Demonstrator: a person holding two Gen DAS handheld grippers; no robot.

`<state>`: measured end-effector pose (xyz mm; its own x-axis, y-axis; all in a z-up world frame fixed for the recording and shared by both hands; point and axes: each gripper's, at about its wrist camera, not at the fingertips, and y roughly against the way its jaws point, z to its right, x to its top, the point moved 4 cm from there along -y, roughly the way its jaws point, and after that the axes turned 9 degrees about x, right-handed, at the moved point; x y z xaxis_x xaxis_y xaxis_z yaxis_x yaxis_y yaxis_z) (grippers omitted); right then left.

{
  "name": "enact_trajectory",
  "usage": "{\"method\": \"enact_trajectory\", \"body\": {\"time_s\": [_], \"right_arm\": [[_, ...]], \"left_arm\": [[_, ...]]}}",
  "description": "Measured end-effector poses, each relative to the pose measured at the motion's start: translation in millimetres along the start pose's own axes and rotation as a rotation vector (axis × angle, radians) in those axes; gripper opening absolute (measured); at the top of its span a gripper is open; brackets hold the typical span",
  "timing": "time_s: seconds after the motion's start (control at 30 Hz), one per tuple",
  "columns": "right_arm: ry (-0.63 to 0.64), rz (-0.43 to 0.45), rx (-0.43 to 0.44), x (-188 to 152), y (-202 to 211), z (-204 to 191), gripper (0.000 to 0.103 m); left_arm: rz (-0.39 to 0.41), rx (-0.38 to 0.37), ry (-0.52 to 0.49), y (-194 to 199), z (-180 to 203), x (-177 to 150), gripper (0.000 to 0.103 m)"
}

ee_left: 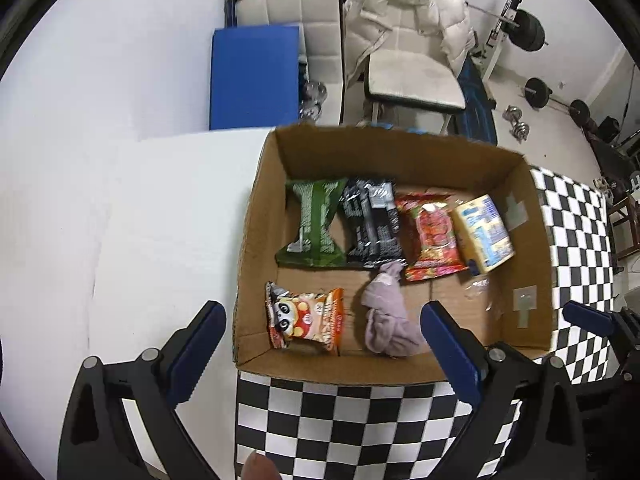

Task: Organize soft objects
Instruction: 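Lower the panda bag and mauve cloth into the box and open both grippers, then grasp the white carton with left gripper while right gripper grasps the blue cartoon pouch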

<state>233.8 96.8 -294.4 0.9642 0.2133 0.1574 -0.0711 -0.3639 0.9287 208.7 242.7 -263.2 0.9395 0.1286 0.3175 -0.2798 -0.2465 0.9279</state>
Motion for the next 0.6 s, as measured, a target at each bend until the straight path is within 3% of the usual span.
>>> {"method": "enact_trajectory", "body": {"time_s": [0.2,0.37,0.47,0.6], "right_arm": [[-0.045,0.055,0.078,-4,39,21,0.103],[-0.158,0.136,0.108,-11,82,79,0.103],[-0.259,0.14,0.104,-17,88,131,0.103],[-0.391,0.104,0.161,-26,56,198,0.103]], "left_arm": [[0.063,-0.034,0.032,37,17,9,0.1],[0.161,0.039,-0.006,62,47,18,0.1],[0.139,0.039,-0.051,54,76,18,0.1],[0.071,0.034,-0.116,28,114,12,0.1]]}}
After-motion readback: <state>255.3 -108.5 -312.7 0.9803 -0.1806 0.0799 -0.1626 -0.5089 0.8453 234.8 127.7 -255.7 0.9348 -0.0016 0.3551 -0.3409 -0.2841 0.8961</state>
